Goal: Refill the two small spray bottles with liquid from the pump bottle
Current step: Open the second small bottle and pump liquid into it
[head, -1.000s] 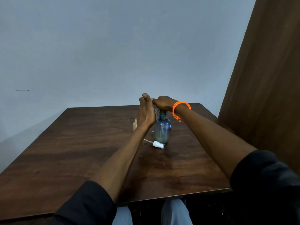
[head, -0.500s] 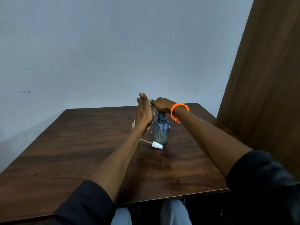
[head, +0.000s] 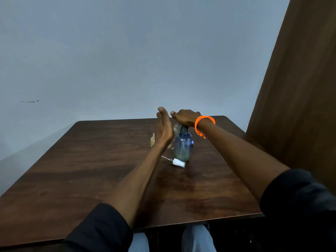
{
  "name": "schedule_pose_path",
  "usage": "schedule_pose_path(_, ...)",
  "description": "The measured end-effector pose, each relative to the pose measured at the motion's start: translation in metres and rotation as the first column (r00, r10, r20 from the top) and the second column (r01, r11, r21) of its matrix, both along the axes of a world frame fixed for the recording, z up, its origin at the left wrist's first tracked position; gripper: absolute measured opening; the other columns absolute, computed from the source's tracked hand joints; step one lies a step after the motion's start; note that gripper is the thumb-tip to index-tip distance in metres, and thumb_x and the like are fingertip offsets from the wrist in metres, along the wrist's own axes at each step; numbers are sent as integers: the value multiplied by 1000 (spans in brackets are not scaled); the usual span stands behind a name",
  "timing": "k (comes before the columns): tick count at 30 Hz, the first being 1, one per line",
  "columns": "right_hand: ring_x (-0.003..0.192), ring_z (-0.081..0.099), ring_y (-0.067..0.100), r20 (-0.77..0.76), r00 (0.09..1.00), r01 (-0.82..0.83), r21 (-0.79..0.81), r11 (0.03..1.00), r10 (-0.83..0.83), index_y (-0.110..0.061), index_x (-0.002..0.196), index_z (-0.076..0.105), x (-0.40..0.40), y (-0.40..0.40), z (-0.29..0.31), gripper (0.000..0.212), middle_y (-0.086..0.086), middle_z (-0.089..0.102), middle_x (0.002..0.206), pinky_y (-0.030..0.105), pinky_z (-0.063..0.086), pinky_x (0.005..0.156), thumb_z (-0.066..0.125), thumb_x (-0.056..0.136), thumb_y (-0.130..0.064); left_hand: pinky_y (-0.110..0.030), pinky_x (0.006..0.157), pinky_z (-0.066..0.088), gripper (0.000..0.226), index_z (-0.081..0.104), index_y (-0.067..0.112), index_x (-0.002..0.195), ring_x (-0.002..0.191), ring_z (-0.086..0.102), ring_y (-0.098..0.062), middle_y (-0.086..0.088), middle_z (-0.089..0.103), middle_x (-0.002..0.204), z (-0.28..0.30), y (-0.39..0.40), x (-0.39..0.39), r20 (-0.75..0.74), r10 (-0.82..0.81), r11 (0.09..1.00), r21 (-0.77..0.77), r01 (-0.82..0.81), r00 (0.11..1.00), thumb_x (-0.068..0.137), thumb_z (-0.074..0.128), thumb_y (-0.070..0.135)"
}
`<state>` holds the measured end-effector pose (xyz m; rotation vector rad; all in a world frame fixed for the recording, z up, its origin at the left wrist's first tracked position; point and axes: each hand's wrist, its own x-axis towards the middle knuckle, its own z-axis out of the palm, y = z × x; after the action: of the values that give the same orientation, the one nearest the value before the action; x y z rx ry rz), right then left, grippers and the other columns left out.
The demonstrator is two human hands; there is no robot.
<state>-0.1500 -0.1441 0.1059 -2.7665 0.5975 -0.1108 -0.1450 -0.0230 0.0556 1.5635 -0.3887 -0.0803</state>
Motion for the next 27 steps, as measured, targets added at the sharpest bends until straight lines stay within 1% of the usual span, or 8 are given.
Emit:
schedule_pose_path(2,105,53,29,-10,1000,-2,-7,1000,2,-15,98,55,2,2,6,56,5,63,99,52,27,113,16,110,-54,-60,116,43,120,46,13,153,137,56,-39,-17,58,151,2,0,1,6,6,1000,-14,-6,1000,81,-7,93)
schedule_pose_path(7,115,57,31,26,1000,-4,19,1000,3,-15,101,54,-2,2,-6,51,7,62,111,51,35,110,21,110,-52,-48,110,41,90,42,17,157,139,53,-34,-11,54,155,7,1,2,43,-2,1000,15,1,999,102,-1,73)
schedule_pose_path(12,100,53,27,22,1000,17,3,1000,-17,-15,102,56,-4,5,9,56,3,62,95,50,31,110,16,110,-53,-57,117,41,97,38,19,159,140,53,-35,-11,53,156,8,0,1,78,-5,999,38,2,997,97,-4,80)
schedule_pose_path(15,101,53,29,34,999,7,64,998,-9,-13,103,57,-6,5,2,52,8,64,107,50,36,111,21,110,-51,-55,115,43,87,36,18,160,138,55,-34,-11,54,154,9,2,3,79,-15,999,43,11,997,103,-1,72)
schedule_pose_path(18,104,54,30,49,999,14,107,994,-19,-13,107,58,-10,7,-3,52,11,65,117,48,40,107,24,109,-52,-53,112,43,115,39,17,157,135,56,-34,-11,56,152,12,4,-2,70,-21,999,45,18,997,82,-9,89)
schedule_pose_path(20,102,55,30,93,996,3,184,983,-20,-13,107,60,-12,6,2,55,9,62,107,44,45,101,25,109,-56,-56,116,41,137,42,16,156,138,54,-34,-11,54,155,12,4,-4,63,-21,999,39,18,998,64,-12,100)
schedule_pose_path(23,71,56,20,215,974,-57,527,848,-68,-17,77,54,-14,0,4,57,2,58,78,33,40,68,36,105,-63,-58,116,42,143,44,13,155,138,54,-36,-13,53,156,13,5,-7,63,9,999,39,-11,998,59,-13,102)
schedule_pose_path(27,69,54,18,342,933,-190,739,646,-116,-20,68,63,-26,-13,-13,55,-3,66,63,38,38,77,49,99,-63,-58,111,46,126,50,9,146,131,57,-39,-15,60,144,15,7,-7,24,41,999,-20,-40,999,75,-13,93)
